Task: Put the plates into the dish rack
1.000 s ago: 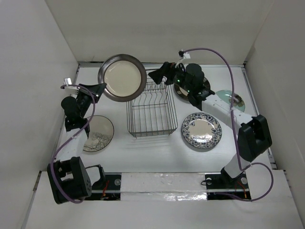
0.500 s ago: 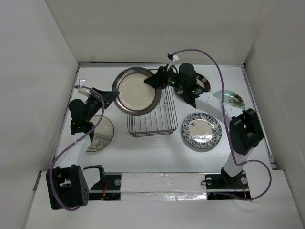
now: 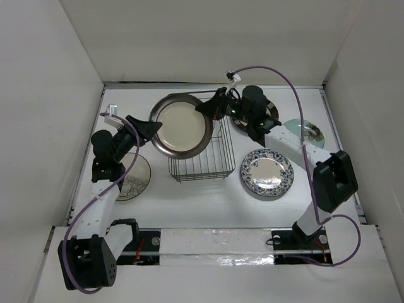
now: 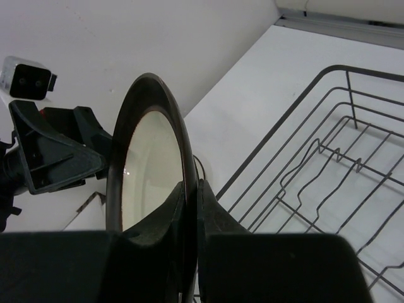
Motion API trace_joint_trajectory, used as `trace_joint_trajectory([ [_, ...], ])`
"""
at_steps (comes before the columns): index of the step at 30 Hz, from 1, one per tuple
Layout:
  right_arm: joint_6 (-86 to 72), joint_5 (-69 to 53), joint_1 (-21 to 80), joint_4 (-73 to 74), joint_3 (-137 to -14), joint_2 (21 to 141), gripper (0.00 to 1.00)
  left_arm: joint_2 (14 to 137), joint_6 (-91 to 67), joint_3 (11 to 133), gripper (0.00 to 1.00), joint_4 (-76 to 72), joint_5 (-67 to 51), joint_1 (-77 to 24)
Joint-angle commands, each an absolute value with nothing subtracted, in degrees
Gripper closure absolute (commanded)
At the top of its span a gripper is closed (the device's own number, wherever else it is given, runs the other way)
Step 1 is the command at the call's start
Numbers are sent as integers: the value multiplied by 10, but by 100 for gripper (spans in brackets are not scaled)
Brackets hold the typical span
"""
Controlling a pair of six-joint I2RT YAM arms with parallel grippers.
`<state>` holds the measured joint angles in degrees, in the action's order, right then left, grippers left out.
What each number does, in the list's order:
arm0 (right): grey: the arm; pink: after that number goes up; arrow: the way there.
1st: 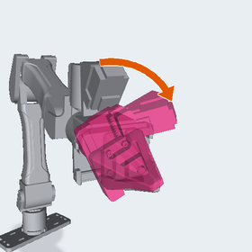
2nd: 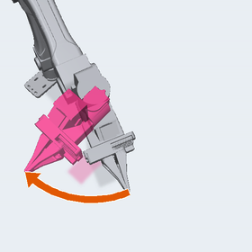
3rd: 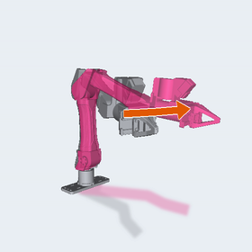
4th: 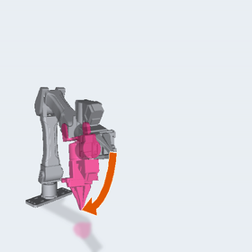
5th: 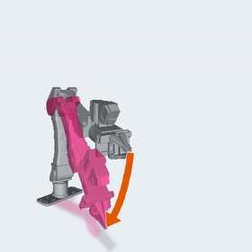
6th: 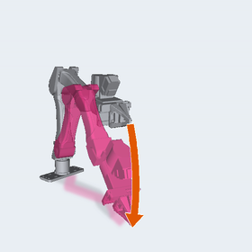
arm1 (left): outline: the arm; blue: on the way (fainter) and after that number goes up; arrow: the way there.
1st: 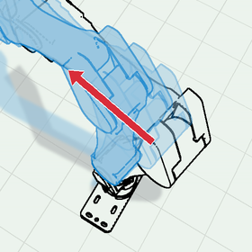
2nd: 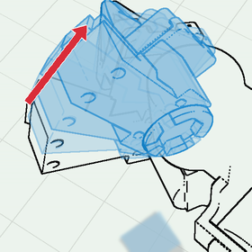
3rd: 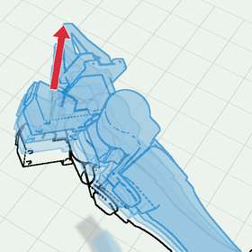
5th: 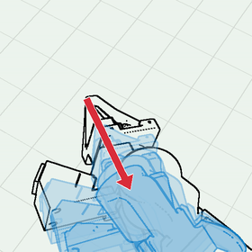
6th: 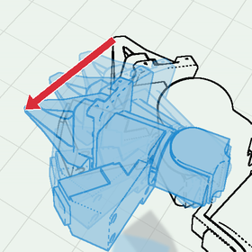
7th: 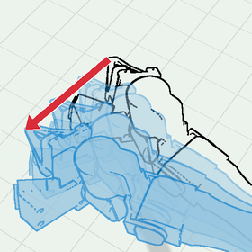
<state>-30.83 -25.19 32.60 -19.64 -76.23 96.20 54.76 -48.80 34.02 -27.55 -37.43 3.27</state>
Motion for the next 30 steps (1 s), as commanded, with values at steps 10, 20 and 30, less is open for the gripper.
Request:
trace_joint_trajectory([
  [10, -279, -78, 279, -150, -799, 875, 100, 517, -376, 431, 38, -174, -266, 28],
  [20, -128, 215, 358, 107, -1034, 989, 100, 469, -325, 437, 92, -130, -253, -41],
  [30, -123, 369, 421, 271, -1285, 1155, 100, 388, -225, 430, 100, -15, -125, -169],
])
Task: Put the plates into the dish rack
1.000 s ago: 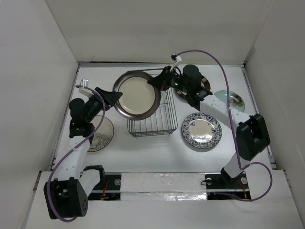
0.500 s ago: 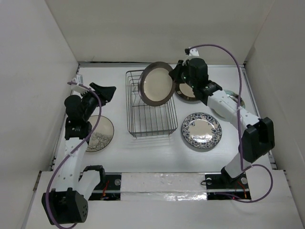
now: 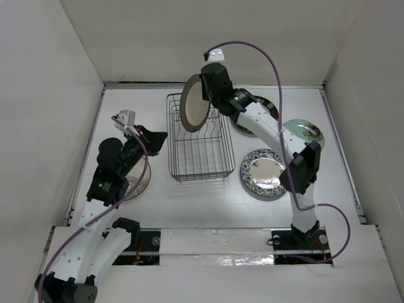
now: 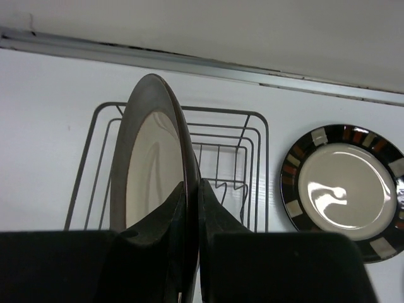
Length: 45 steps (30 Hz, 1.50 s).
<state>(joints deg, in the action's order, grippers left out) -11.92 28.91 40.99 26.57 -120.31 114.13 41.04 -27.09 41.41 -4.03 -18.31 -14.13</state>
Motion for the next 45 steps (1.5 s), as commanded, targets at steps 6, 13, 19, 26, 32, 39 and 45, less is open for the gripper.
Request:
trace_joint_trajectory([
  [6, -136, 413, 446, 326, -1375, 1201, 100, 360, -203, 427, 100, -4, -69, -213],
  [13, -126, 452, 469, 363, -1430, 1243, 100, 344, -197, 417, 100, -1, -48, -235],
  [19, -99, 470, 488, 366, -1448, 1272, 100, 346, -197, 418, 100, -2, -37, -246],
  [26, -86, 467, 493, 360, -1448, 1301, 100, 347, -199, 415, 100, -1, -38, -246],
  [32, -51, 475, 519, 352, -1468, 1333, 100, 351, -200, 416, 100, 10, -38, -246],
  [39, -13, 504, 548, 291, -1421, 1335, 79, 352, -200, 415, 99, 11, -36, -246],
  [45, 16, 519, 567, 236, -1403, 1327, 61, 359, -204, 416, 98, 9, -37, -246],
])
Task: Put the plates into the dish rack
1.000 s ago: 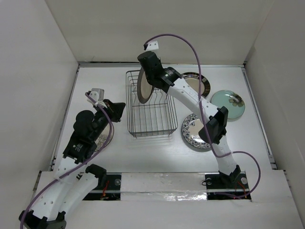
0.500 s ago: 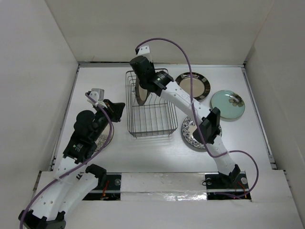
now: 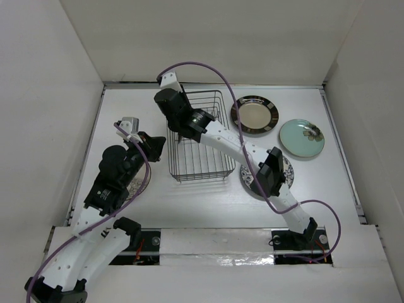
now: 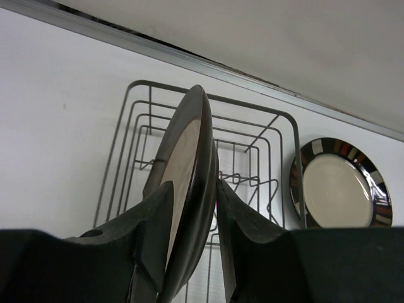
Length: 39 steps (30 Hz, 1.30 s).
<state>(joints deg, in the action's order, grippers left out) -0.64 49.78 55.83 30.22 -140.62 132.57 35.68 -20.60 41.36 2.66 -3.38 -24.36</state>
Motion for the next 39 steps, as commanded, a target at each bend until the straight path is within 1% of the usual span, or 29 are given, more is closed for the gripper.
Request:
trace_joint_trajectory([
  [1, 18, 519, 567, 223, -1395, 1322, 61, 355, -205, 413, 98, 9, -38, -246],
  [4, 15, 515, 567, 209, -1368, 1319, 60, 352, -206, 413, 98, 10, -27, -246],
  [7, 4, 502, 567, 208, -1361, 1322, 56, 356, -207, 413, 98, 9, -32, -246],
  [13, -31, 479, 562, 202, -1333, 1315, 56, 358, -210, 415, 98, 8, -25, -246],
  [14, -33, 476, 562, 198, -1319, 1310, 55, 358, -210, 414, 98, 8, -25, -246],
  [16, -36, 461, 562, 179, -1298, 1282, 54, 352, -211, 416, 98, 7, -18, -246],
  [20, -45, 429, 562, 132, -1224, 1219, 45, 329, -214, 413, 98, 4, -5, -241],
  [22, -52, 397, 562, 107, -1174, 1179, 43, 315, -221, 410, 98, -14, -4, -234],
  [27, -69, 338, 562, 29, -1052, 1087, 42, 302, -236, 401, 98, -15, 56, -221],
  [28, -69, 324, 562, 6, -1011, 1058, 42, 305, -246, 401, 97, -13, 65, -221],
  [29, -69, 316, 562, -17, -992, 1042, 43, 308, -251, 402, 97, -11, 75, -221],
  [30, -69, 308, 567, -27, -976, 1028, 51, 311, -256, 402, 95, -12, 79, -221],
  [31, -69, 294, 567, -44, -943, 1013, 59, 317, -277, 402, 91, -12, 80, -221],
  [32, -71, 288, 567, -52, -924, 998, 72, 334, -288, 401, 90, -12, 75, -215],
  [33, -74, 281, 567, -60, -905, 964, 92, 344, -300, 399, 89, -24, 57, -209],
  [34, -77, 266, 572, -78, -884, 947, 96, 352, -312, 387, 84, -37, 50, -209],
  [36, -96, 254, 572, -103, -808, 892, 98, 384, -359, 375, 74, -58, 52, -204],
  [37, -103, 251, 572, -128, -781, 874, 98, 395, -373, 368, 64, -61, 54, -195],
  [38, -122, 248, 572, -139, -728, 857, 95, 420, -402, 365, 57, -61, 53, -186],
  [39, -135, 248, 572, -146, -705, 842, 92, 431, -417, 361, 51, -58, 45, -173],
])
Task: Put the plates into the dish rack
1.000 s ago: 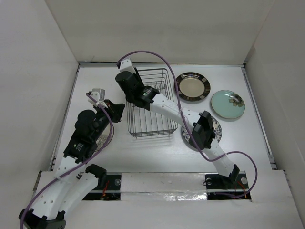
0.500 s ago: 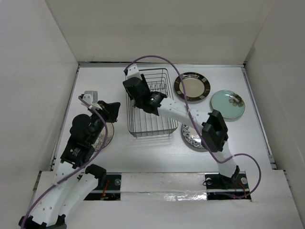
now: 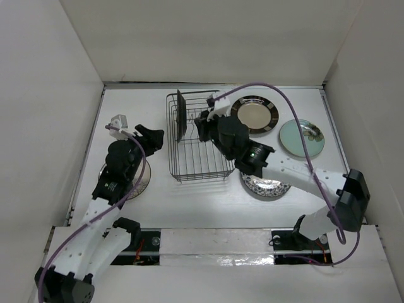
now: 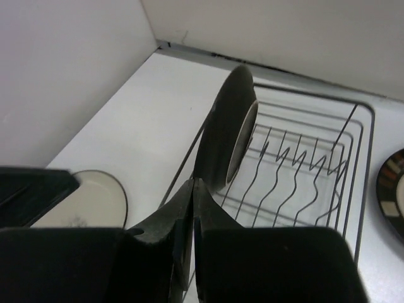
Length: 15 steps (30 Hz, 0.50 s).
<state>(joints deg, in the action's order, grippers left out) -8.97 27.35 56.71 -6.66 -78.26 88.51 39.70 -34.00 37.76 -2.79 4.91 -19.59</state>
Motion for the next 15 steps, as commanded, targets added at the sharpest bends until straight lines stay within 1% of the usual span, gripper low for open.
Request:
trace_joint_trajectory([
  [1, -148, 243, 572, -147, -685, 815, 89, 441, -431, 352, 44, -57, 31, -133],
  [2, -166, 233, 572, -145, -666, 802, 86, 459, -445, 346, 41, -58, 10, -106],
  [3, -170, 223, 572, -143, -628, 789, 81, 469, -461, 341, 39, -53, -45, -76],
  [4, -173, 218, 578, -139, -608, 758, 79, 481, -464, 338, 38, -41, -68, -43],
  [5, -182, 219, 578, -138, -587, 740, 77, 500, -463, 338, 38, -26, -108, 27],
  [6, -182, 215, 578, -141, -566, 722, 72, 505, -457, 337, 38, 13, -119, 59],
  [7, -180, 208, 578, -145, -528, 703, 69, 508, -454, 335, 41, 44, -120, 86],
  [8, -173, 210, 578, -142, -514, 668, 67, 509, -455, 337, 42, 74, -104, 106],
  [9, -171, 214, 578, -136, -505, 652, 63, 508, -457, 341, 43, 137, -43, 113],
  [10, -171, 215, 573, -117, -498, 638, 62, 505, -466, 343, 49, 168, -15, 121],
  [11, -176, 209, 573, -111, -496, 611, 62, 496, -472, 344, 50, 196, 22, 133],
  [12, -182, 187, 573, -106, -487, 598, 61, 490, -467, 349, 48, 241, 64, 154],
  [14, -190, 167, 573, -99, -482, 575, 60, 509, -494, 366, 34, 298, 125, 155],
  [15, -192, 158, 573, -96, -478, 558, 59, 520, -488, 373, 30, 321, 116, 155],
])
